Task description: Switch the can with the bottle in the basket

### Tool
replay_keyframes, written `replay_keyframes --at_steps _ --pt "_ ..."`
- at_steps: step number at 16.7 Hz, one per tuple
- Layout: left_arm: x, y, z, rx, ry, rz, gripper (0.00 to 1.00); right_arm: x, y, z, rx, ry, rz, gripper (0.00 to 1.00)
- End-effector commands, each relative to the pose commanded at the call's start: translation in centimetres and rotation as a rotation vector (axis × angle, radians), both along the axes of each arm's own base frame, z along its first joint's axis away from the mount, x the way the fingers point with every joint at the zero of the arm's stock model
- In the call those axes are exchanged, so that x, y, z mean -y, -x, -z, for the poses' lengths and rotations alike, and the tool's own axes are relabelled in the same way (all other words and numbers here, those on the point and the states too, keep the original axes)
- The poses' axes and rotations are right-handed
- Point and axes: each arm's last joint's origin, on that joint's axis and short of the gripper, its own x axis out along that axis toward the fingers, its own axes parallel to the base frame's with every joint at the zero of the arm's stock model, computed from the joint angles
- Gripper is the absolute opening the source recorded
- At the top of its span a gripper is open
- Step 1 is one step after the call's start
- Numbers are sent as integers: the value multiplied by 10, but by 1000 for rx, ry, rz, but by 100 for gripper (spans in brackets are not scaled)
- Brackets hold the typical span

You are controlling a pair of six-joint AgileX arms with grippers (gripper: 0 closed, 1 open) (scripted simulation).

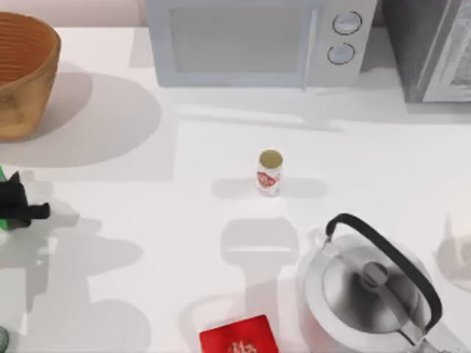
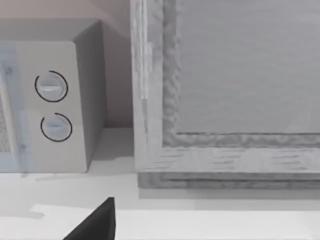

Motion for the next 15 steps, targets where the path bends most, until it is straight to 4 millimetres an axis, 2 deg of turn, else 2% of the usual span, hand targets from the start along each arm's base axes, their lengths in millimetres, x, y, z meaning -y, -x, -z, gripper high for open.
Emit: replay_keyframes --at_steps 4,8,12,15 --pt "3 -2 -2 3 2 24 0 0 0 0 0 0 0 100" --pt "28 -25 -23 26 34 241 0 0 0 0 0 0 0 100" --pt "53 -61 -69 22 75 464 0 0 0 0 0 0 0 100" --pt "44 -92 -122 28 75 470 0 0 0 0 0 0 0 100"
